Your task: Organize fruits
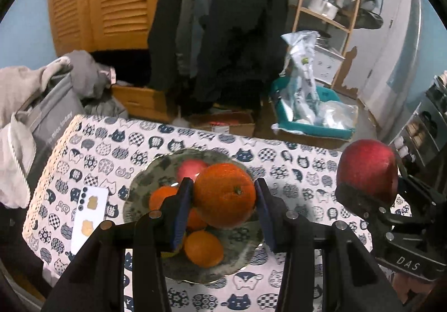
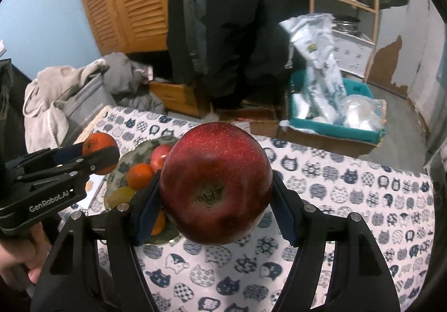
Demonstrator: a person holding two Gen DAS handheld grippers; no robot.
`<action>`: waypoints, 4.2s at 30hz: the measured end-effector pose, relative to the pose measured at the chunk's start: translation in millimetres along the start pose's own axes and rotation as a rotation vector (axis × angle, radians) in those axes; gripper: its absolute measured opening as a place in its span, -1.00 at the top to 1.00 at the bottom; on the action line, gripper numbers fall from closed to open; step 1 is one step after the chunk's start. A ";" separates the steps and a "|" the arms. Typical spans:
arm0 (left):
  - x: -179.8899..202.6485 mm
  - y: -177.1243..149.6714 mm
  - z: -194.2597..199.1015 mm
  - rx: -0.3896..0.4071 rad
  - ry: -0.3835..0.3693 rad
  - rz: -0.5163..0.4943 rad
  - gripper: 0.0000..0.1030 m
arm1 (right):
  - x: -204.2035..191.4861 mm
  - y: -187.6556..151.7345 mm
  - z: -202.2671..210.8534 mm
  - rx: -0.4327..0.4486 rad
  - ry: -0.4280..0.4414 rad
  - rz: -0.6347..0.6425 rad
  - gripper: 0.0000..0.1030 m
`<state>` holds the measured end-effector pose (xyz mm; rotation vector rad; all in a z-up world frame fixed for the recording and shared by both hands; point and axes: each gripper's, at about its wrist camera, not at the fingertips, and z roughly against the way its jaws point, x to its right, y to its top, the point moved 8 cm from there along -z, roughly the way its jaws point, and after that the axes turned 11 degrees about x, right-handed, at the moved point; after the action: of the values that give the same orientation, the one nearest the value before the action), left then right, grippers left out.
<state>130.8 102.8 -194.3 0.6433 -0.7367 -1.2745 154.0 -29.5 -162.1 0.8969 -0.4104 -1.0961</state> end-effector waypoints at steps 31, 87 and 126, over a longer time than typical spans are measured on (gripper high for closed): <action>-68.1 -80.7 -81.6 -0.277 0.001 0.130 0.11 | -57.3 -83.5 -98.8 -0.269 0.093 0.088 -0.38; -52.7 26.7 72.6 0.128 0.098 0.023 -0.83 | -32.7 46.9 22.5 0.089 -0.061 0.075 -0.62; -10.1 83.9 160.6 0.405 0.097 -0.052 -0.99 | 2.1 85.8 135.4 0.320 -0.142 0.102 -0.63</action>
<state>53.6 124.3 -31.5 1.0501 -0.9114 -1.1398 112.4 -73.8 -13.7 1.0691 -0.7569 -1.0193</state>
